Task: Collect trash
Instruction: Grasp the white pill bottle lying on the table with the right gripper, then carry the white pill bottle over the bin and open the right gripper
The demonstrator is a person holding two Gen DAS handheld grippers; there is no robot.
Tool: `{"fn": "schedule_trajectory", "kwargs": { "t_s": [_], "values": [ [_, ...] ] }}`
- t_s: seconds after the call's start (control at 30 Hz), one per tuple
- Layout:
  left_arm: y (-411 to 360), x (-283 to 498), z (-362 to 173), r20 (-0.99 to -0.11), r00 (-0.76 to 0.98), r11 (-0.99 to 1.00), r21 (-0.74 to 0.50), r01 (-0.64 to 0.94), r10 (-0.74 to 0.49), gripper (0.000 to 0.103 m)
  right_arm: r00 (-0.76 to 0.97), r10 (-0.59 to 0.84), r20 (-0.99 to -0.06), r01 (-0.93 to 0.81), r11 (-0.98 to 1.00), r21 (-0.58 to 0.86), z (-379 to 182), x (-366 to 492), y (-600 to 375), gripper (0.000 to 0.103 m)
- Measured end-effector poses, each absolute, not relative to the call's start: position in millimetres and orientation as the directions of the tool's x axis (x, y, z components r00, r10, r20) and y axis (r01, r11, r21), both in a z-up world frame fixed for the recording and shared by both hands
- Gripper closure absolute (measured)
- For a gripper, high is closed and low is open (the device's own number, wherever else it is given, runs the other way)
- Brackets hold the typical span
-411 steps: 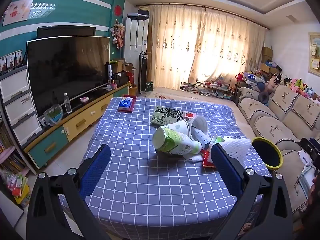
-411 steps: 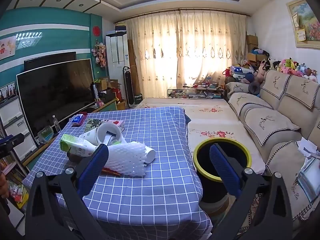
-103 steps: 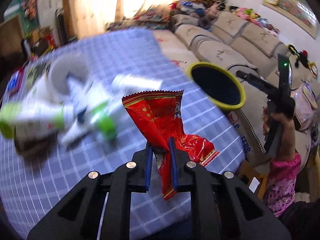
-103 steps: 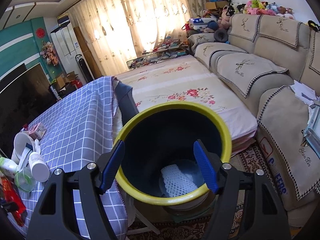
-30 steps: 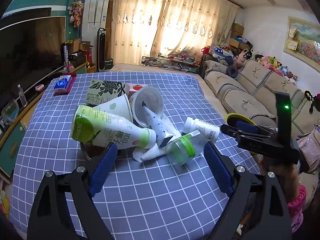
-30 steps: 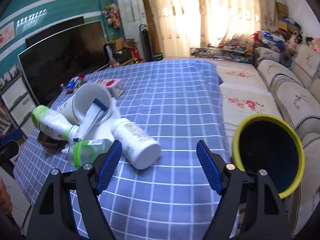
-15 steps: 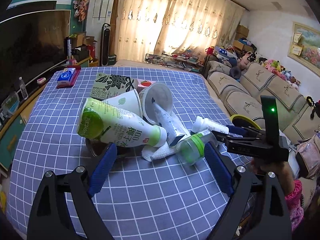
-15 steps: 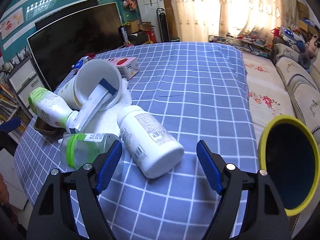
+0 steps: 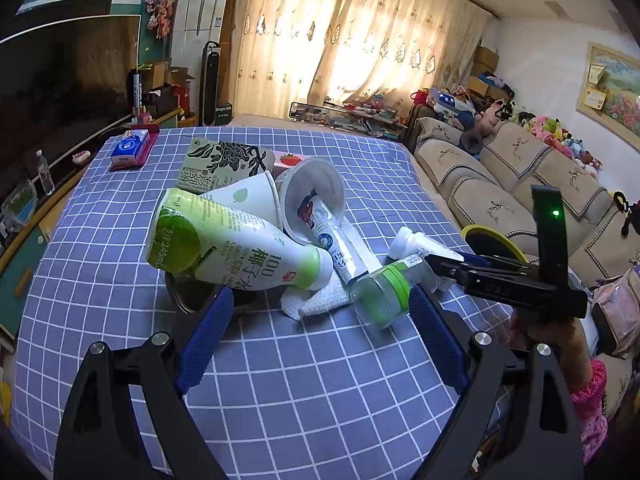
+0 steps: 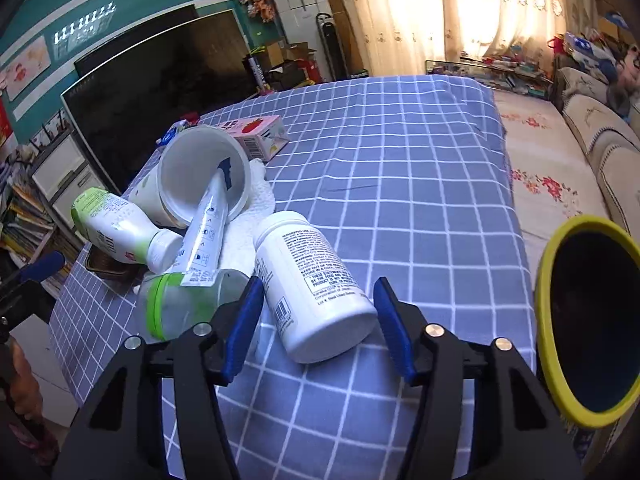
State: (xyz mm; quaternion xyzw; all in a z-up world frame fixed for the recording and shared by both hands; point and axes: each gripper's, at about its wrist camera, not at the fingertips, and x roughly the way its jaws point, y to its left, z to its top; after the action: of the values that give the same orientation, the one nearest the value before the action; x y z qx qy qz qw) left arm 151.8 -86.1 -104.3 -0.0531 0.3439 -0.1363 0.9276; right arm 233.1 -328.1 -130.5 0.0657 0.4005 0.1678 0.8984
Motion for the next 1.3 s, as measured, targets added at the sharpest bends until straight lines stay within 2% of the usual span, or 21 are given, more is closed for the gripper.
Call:
{"fn": "schedule_trajectory", "kwargs": {
  "t_s": [0.87, 1.1, 1.3],
  "values": [
    [-107, 151, -114, -0.641, 0.7, 0.949, -0.181, 0.26, -0.314, 0.015, 0.764, 0.313, -0.564, -0.191, 0.945, 0.266, -73, 189, -370, 0.053],
    [-110, 150, -114, -0.636, 0.7, 0.945, -0.179, 0.274, -0.324, 0.015, 0.829, 0.117, -0.547, 0.027, 0.968, 0.248, -67, 188, -443, 0.053],
    [-117, 154, -119, -0.651, 0.683, 0.941, -0.181, 0.285, -0.332, 0.015, 0.749, -0.106, -0.654, 0.276, 0.947, 0.163, -108, 205, -508, 0.053]
  ]
}}
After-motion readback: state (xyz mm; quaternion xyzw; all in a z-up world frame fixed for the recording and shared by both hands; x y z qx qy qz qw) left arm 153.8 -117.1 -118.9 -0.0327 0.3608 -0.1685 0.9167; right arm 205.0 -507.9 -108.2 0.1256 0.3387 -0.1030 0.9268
